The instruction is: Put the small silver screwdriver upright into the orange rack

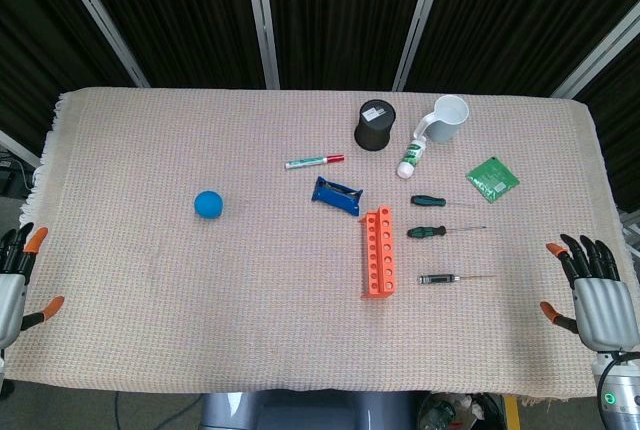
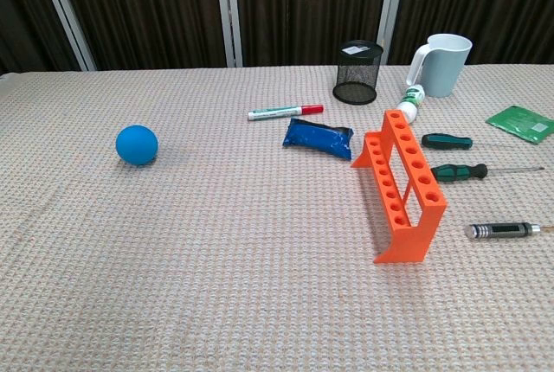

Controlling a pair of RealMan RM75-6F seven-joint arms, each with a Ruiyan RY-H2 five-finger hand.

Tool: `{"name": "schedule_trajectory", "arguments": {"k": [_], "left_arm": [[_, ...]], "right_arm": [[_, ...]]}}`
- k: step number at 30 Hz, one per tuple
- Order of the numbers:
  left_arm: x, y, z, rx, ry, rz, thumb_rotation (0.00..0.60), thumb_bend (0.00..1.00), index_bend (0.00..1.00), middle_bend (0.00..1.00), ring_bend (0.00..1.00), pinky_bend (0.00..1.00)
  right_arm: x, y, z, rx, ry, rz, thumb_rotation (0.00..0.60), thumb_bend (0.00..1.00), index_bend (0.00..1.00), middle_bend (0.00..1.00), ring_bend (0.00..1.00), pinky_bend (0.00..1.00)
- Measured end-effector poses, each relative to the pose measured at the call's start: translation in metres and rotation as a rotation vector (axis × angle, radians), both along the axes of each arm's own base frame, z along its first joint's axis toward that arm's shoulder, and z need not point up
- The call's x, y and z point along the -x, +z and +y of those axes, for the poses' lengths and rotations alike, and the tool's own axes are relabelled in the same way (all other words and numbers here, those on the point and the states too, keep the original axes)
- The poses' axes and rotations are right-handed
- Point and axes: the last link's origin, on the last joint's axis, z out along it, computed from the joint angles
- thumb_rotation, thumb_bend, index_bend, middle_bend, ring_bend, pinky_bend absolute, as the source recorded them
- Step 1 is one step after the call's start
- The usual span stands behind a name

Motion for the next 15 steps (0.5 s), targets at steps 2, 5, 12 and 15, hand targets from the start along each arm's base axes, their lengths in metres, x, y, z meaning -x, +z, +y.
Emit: {"name": "schedule_trajectory", "arguments": {"k": [2,5,12,15], "left_arm": [[0.000,0.002,0.000,-0.003,-0.001,0.003,0.600,0.18,0.07,0.00,0.00,0.00],[-0.001,0.003,0.001,-0.004,-0.002,0.009,0.600,0.19,0.07,0.00,0.00,0.00],[-0.002,0.005,0.004,0.002,-0.004,0.017,0.600,0.19,0.08,0.00,0.00,0.00],[-0.003,0.006,0.005,0.002,-0.009,0.018,0.600,0.19,0.08,0.00,0.00,0.00]], "right_arm": [[-0.001,-0.001,-0.001,-0.004,0.002,0.001,0.600,0.10,0.18,0.11,0.00,0.00],[-0.002,-0.002,-0.003,-0.012,0.010,0.005,0.600,0.12,0.20,0.14,0.01,0.00],[-0.012,-0.004,-0.013,-0.031,0.050,0.031,0.600,0.14,0.27,0.21,0.07,0.02],[-0.018,-0.004,-0.019,-0.042,0.073,0.061,0.600,0.14,0.29,0.22,0.08,0.03]]}}
